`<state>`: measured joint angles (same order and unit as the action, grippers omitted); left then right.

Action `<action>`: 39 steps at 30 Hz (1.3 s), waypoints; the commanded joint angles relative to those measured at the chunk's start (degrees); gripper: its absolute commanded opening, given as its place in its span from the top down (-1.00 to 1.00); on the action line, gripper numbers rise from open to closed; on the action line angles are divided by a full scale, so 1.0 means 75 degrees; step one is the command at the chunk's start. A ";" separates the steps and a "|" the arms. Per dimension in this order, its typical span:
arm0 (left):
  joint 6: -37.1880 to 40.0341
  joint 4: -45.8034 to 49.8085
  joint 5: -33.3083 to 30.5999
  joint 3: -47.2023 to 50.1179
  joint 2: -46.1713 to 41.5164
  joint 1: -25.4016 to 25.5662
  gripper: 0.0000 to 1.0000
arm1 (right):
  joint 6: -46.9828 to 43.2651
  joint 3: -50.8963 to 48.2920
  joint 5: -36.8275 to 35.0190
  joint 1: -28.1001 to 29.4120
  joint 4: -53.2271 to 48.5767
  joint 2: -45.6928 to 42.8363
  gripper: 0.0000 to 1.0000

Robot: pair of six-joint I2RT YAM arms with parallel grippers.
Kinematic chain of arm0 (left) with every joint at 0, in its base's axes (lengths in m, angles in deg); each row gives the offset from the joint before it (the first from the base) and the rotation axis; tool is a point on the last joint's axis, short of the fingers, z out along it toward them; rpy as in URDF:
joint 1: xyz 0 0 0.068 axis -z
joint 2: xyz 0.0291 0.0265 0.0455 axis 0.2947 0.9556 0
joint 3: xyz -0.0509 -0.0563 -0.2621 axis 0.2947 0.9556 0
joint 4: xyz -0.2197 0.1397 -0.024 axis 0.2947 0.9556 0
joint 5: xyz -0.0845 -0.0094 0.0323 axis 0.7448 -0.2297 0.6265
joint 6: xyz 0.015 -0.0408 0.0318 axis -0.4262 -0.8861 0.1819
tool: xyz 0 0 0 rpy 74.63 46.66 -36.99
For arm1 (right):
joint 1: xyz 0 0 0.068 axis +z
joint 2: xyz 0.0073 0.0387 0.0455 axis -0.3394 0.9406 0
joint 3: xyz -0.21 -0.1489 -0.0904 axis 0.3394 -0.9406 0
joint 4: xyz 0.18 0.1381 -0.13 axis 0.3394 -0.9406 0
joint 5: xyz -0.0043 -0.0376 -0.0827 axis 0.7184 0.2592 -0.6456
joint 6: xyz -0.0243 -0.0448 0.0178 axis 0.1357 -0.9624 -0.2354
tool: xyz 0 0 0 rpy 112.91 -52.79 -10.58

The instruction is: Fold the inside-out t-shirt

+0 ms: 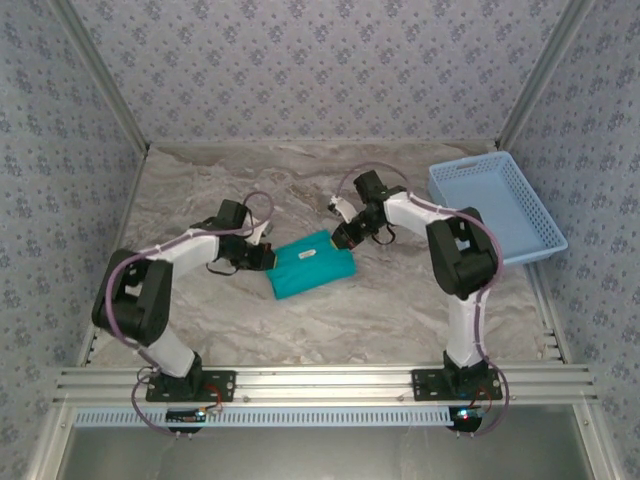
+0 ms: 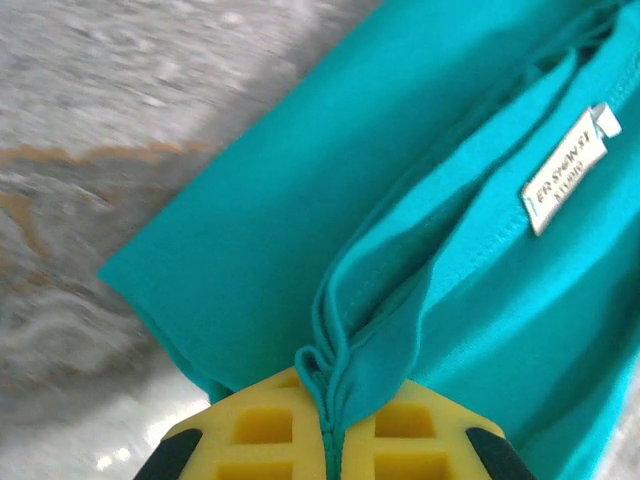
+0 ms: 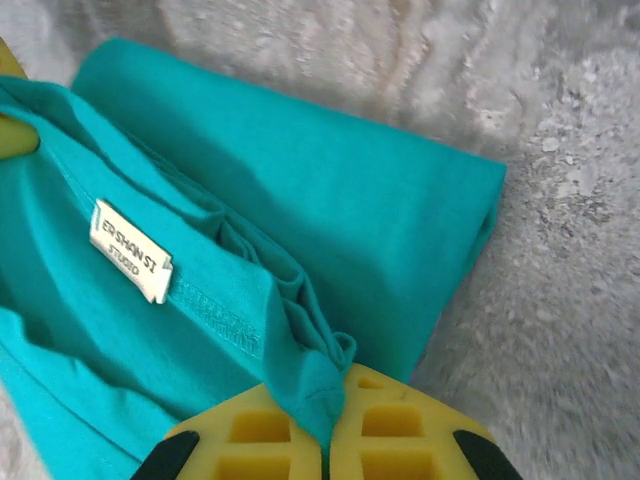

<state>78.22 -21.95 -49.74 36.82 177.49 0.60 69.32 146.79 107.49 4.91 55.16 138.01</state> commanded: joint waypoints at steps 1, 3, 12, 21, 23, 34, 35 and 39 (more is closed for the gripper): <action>0.0071 -0.0023 -0.0187 -0.0288 0.0557 -0.0261 1.00 | 0.0495 0.0588 0.0178 -0.0055 -0.0465 0.0460 1.00; 0.0026 -0.0151 -0.0154 -0.0289 0.0730 -0.0278 1.00 | 0.0508 0.0649 0.0112 -0.0055 -0.0423 0.0427 1.00; -0.0059 -0.0144 -0.0018 -0.0649 0.1444 -0.0373 1.00 | 0.0362 0.1064 0.0381 -0.0038 -0.0492 0.0017 1.00; 0.0000 -0.0161 0.0214 -0.0594 0.1519 -0.0349 1.00 | 0.0219 0.1740 0.0679 0.0062 -0.0648 -0.0189 1.00; 0.0023 -0.0067 0.0248 -0.0684 0.1610 -0.0326 1.00 | 0.0274 0.2100 0.0534 0.0093 -0.0623 0.0213 1.00; 0.0068 -0.0011 0.0421 -0.0733 0.1608 -0.0371 1.00 | 0.0863 0.3425 -0.0288 0.0157 -0.0651 0.2315 1.00; 0.0082 0.0039 0.0451 -0.0752 0.1517 -0.0412 1.00 | 0.0904 0.3436 -0.0379 0.0124 -0.0658 0.2385 1.00; 0.0200 0.0707 0.0367 -0.1086 0.0881 -0.0536 1.00 | 0.0745 0.3379 -0.0525 0.0121 -0.0870 0.2408 1.00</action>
<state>78.02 -21.97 -44.96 30.40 187.06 -2.57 74.66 171.25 107.12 5.92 51.07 155.10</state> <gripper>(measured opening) 0.075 0.073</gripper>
